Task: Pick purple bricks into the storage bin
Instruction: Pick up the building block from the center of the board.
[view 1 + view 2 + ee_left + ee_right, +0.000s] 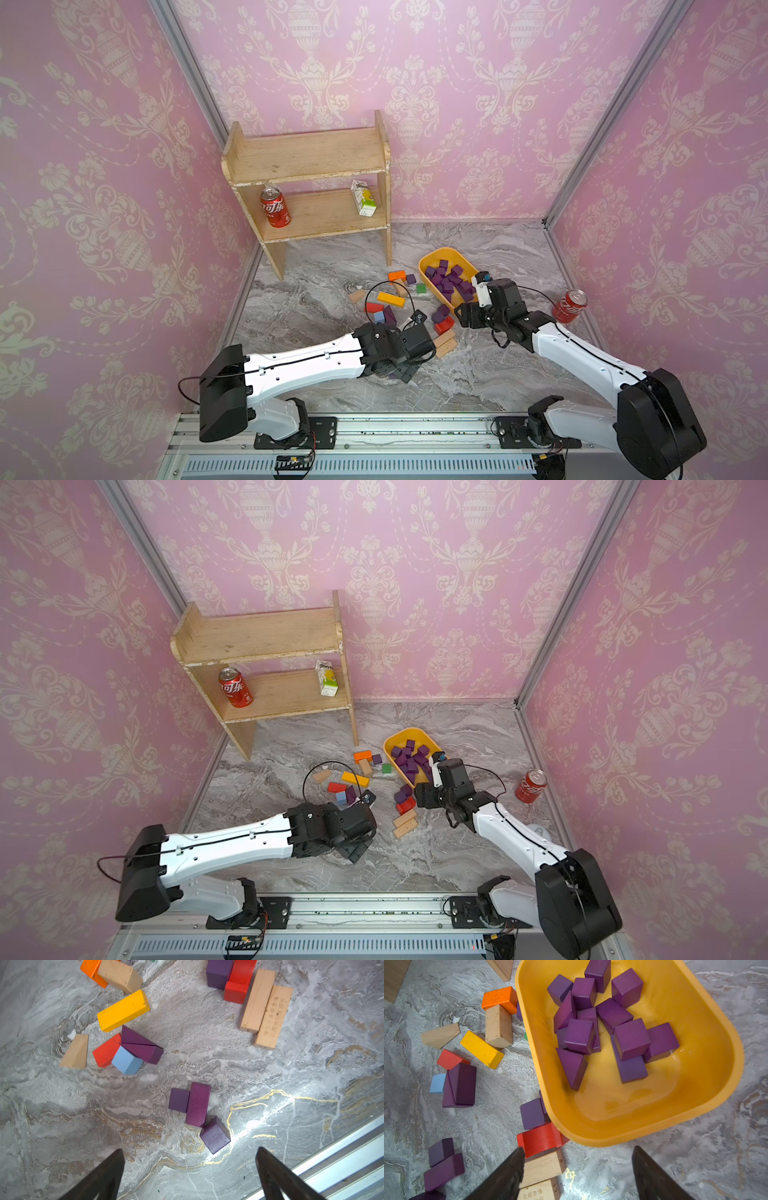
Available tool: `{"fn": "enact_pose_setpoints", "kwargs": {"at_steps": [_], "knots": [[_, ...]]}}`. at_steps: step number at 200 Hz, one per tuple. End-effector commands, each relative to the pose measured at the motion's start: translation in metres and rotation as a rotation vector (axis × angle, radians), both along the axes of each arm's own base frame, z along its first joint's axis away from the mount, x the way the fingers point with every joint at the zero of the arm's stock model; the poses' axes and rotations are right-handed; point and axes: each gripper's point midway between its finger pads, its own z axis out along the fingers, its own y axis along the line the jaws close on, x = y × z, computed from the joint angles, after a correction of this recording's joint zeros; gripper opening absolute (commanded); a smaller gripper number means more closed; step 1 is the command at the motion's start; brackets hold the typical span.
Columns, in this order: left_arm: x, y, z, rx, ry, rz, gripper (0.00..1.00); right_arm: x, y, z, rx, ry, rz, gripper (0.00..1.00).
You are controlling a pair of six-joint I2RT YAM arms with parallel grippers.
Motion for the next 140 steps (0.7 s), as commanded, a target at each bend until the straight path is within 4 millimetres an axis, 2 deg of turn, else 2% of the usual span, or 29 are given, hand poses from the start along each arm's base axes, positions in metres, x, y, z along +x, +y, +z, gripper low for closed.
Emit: {"fn": "enact_pose_setpoints", "kwargs": {"at_steps": [1,17,41,93,140], "knots": [[-0.001,0.014,-0.007,-0.054,-0.008,0.164,0.99,0.004,0.004,0.014,0.009,-0.047,0.014,0.82],[0.001,0.019,-0.012,-0.068,-0.018,0.229,0.99,0.005,0.002,0.012,0.002,-0.045,0.008,0.84],[-0.003,0.008,-0.021,-0.108,0.024,0.243,0.99,0.005,0.002,0.011,-0.003,-0.044,0.009,0.86],[-0.008,-0.002,-0.038,-0.221,0.065,0.304,0.94,0.005,-0.003,0.017,-0.008,-0.077,-0.013,0.89],[-0.007,0.005,-0.042,-0.198,0.06,0.333,0.92,0.007,-0.001,0.012,-0.009,-0.056,-0.01,0.89]]}}
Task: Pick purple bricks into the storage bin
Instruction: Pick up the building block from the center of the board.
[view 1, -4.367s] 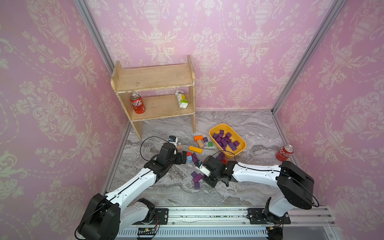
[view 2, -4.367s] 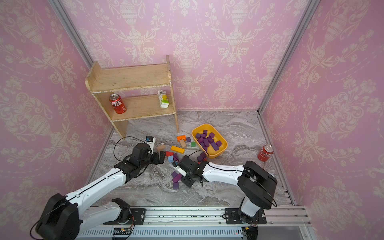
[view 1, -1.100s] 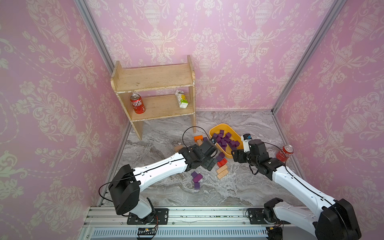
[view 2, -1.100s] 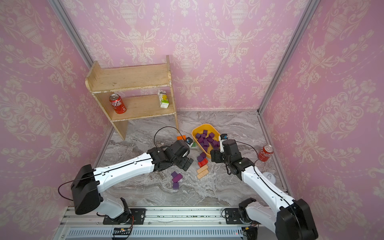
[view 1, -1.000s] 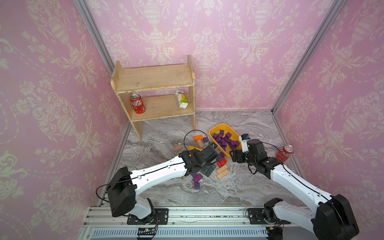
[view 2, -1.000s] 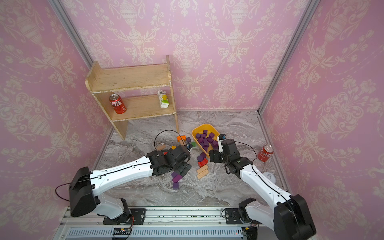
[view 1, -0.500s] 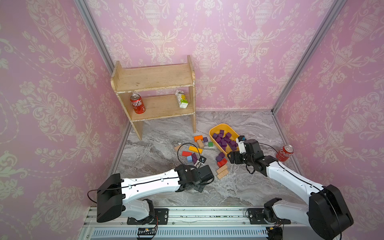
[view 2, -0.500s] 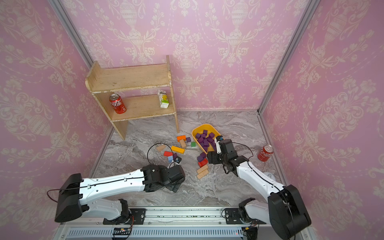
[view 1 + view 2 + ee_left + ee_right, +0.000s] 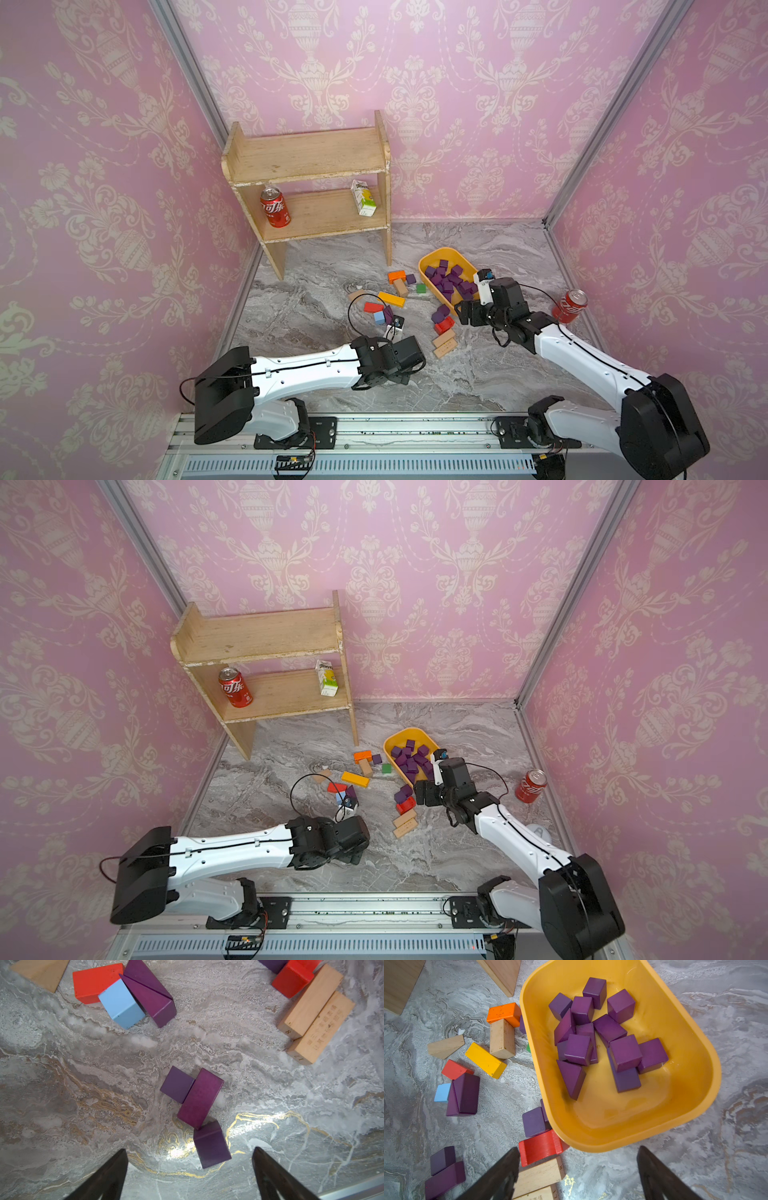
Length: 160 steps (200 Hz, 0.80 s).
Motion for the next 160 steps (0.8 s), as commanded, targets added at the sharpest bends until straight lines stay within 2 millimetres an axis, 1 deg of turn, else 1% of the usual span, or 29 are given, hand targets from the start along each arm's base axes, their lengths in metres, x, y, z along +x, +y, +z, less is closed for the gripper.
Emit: {"fn": "enact_pose_setpoints", "kwargs": {"at_steps": [1,18,39,66,86,103,118,152,160], "knots": [[-0.002,-0.004,0.002,-0.039,0.007,0.035,0.92,0.001,0.001,0.0,-0.011,-0.005,0.005,0.89],[-0.004,-0.008,-0.003,-0.052,0.027,0.031,0.87,0.001,0.002,-0.003,-0.017,0.008,0.009,0.89],[-0.008,-0.01,-0.008,-0.06,0.058,0.034,0.8,0.001,0.001,0.0,-0.015,0.0,0.004,0.89],[-0.014,-0.005,-0.012,-0.056,0.094,0.079,0.79,0.002,-0.002,0.001,-0.027,-0.007,-0.007,0.89],[-0.019,-0.002,-0.018,-0.069,0.123,0.113,0.78,0.002,-0.003,0.0,-0.031,-0.003,-0.008,0.89],[-0.02,0.0,-0.023,-0.058,0.133,0.121,0.76,0.002,-0.003,0.0,-0.035,-0.002,-0.012,0.89],[-0.02,-0.002,-0.026,-0.049,0.138,0.116,0.69,0.002,-0.005,0.0,-0.038,-0.002,-0.017,0.89],[-0.019,-0.011,-0.036,-0.036,0.156,0.103,0.69,0.002,-0.005,-0.002,-0.043,0.001,-0.02,0.89],[-0.019,-0.013,-0.038,-0.036,0.162,0.099,0.67,0.002,-0.005,-0.002,-0.043,0.004,-0.021,0.89]]}}
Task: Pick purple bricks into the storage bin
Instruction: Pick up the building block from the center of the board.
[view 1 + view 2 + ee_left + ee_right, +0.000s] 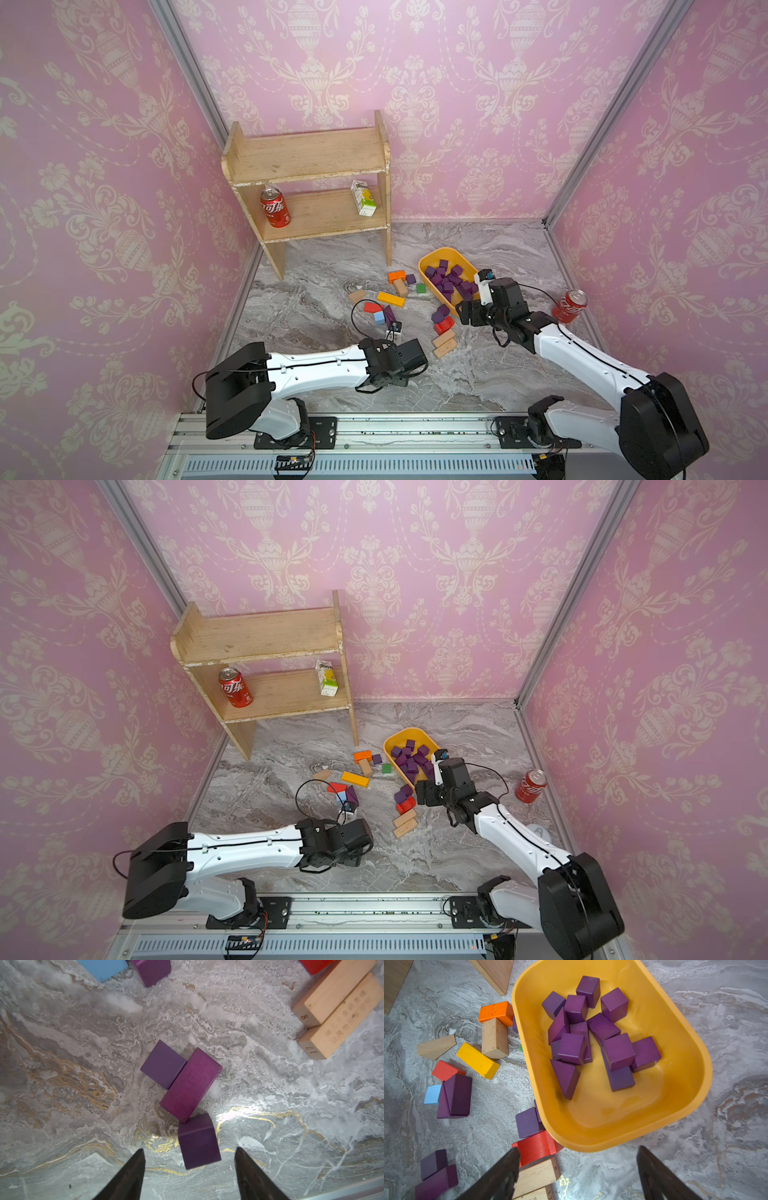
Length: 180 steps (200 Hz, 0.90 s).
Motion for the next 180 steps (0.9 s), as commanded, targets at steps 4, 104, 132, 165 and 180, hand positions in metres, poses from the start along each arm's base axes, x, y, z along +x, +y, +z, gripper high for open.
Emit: {"fn": "enact_pose_setpoints", "kwargs": {"at_steps": [4,104,132,165,180], "knots": [[-0.005,-0.007,-0.009,-0.002,0.035,0.004,0.66,0.001,-0.001,0.0,-0.022,0.002,-0.003,0.89],[-0.001,-0.01,-0.024,0.047,0.044,-0.01,0.49,0.002,-0.003,-0.002,-0.033,0.012,-0.014,0.89],[0.001,-0.01,-0.028,0.057,0.045,-0.013,0.43,0.001,-0.005,-0.001,-0.039,0.011,-0.019,0.89],[0.008,-0.007,-0.023,0.058,0.011,-0.009,0.39,0.0,-0.006,-0.001,-0.039,0.004,-0.027,0.88],[0.01,-0.007,-0.023,0.053,0.009,-0.006,0.34,0.001,-0.007,0.0,-0.043,0.001,-0.031,0.89]]}}
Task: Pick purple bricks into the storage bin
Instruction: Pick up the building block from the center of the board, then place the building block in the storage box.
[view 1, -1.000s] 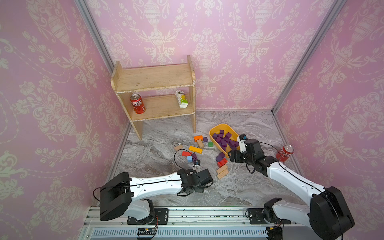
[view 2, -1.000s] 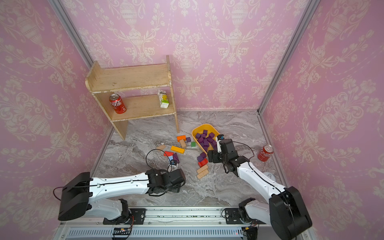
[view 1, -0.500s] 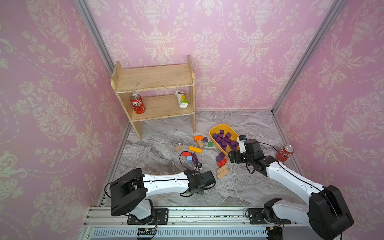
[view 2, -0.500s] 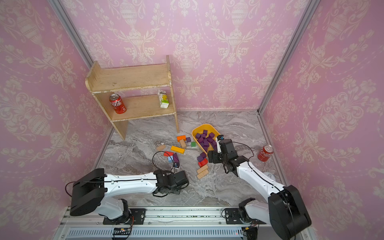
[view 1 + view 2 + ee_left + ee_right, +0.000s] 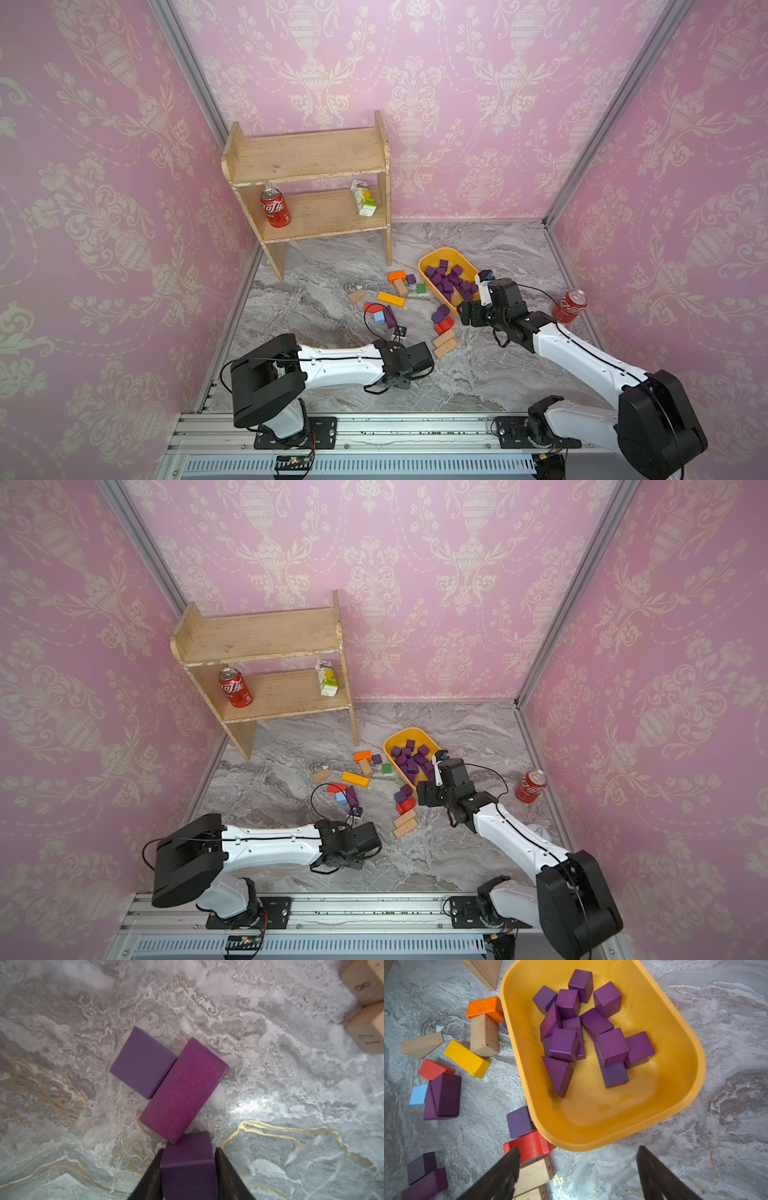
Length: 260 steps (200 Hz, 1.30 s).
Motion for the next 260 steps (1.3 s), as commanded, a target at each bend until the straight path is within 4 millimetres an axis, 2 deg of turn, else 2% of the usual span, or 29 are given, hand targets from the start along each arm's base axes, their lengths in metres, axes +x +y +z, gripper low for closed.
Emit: {"fn": "enact_pose_setpoints", "kwargs": {"at_steps": [1,20,43,59,100,137,182,229,260], "knots": [[0.01,0.0,0.007,-0.003,-0.035,-0.004,0.34,0.001,-0.002,0.006,-0.017,-0.014,-0.011,0.89],[0.015,-0.001,0.011,-0.013,-0.048,-0.006,0.28,0.001,-0.003,0.007,-0.016,-0.018,-0.013,0.89],[0.025,-0.007,0.023,-0.052,-0.083,-0.009,0.27,0.001,-0.006,0.006,-0.025,-0.015,-0.036,0.91],[0.03,-0.014,0.032,-0.088,-0.102,-0.021,0.27,0.002,-0.008,0.006,-0.027,-0.015,-0.05,0.99],[0.051,-0.019,0.052,-0.086,-0.138,-0.064,0.26,0.001,-0.008,0.011,-0.02,-0.033,-0.046,1.0],[0.082,-0.029,0.074,-0.132,-0.184,-0.095,0.28,0.004,-0.011,0.021,-0.009,-0.068,-0.078,1.0],[0.132,-0.047,0.103,-0.144,-0.244,-0.105,0.28,0.003,-0.026,0.025,-0.041,-0.115,-0.142,1.0],[0.175,-0.085,0.127,-0.147,-0.293,-0.164,0.28,0.0,-0.037,0.032,-0.063,-0.152,-0.18,1.0],[0.201,-0.106,0.135,-0.168,-0.313,-0.17,0.28,-0.004,-0.036,0.041,-0.015,-0.206,-0.18,1.0]]}}
